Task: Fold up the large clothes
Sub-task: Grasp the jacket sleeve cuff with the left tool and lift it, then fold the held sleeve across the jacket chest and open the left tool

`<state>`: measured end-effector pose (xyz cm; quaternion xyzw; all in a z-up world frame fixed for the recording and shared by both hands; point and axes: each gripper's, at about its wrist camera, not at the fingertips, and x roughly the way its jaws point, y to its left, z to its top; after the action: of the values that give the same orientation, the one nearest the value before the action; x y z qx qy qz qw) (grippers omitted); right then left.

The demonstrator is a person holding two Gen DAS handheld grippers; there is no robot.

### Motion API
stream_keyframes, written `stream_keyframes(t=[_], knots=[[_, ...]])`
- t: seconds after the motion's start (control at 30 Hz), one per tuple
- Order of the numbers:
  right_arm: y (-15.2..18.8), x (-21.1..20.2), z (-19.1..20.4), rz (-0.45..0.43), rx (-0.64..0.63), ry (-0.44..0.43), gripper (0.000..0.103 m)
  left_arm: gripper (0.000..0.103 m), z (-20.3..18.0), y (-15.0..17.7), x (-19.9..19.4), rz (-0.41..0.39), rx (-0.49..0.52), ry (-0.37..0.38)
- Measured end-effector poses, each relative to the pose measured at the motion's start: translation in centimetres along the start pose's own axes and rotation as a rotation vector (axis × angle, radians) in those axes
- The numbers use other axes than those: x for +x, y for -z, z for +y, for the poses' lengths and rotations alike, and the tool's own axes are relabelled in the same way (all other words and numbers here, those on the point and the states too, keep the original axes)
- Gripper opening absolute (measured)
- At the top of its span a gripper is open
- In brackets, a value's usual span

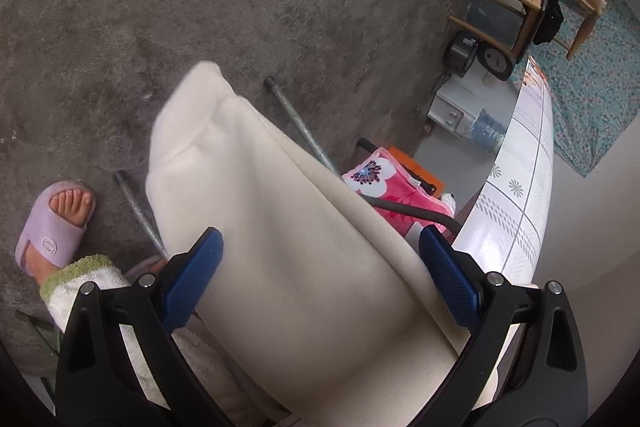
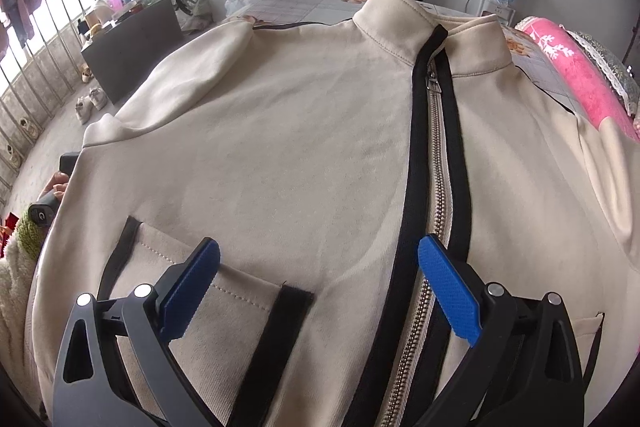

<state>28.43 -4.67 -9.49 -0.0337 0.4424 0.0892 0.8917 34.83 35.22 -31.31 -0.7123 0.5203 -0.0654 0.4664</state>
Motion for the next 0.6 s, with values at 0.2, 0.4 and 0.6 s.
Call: stream_keyframes(t=[0.2,0.4,0.6], knots=[[-0.1,0.1,-0.1,-0.003,0.006,0.004,0.097,0.044,-1.5,-0.2,-1.7,-0.061,0.036,0.019],[-0.6,-0.4,-0.9,-0.026,0.026,0.006,0.097,0.003,-5.0,0.5,-3.9,-0.142,0.168,-0.037],[-0.6,-1.8,-1.8,-0.057,0.038,0.007,0.097,0.002,-10.0,2.6,-8.4,-0.322,0.326,-0.123]])
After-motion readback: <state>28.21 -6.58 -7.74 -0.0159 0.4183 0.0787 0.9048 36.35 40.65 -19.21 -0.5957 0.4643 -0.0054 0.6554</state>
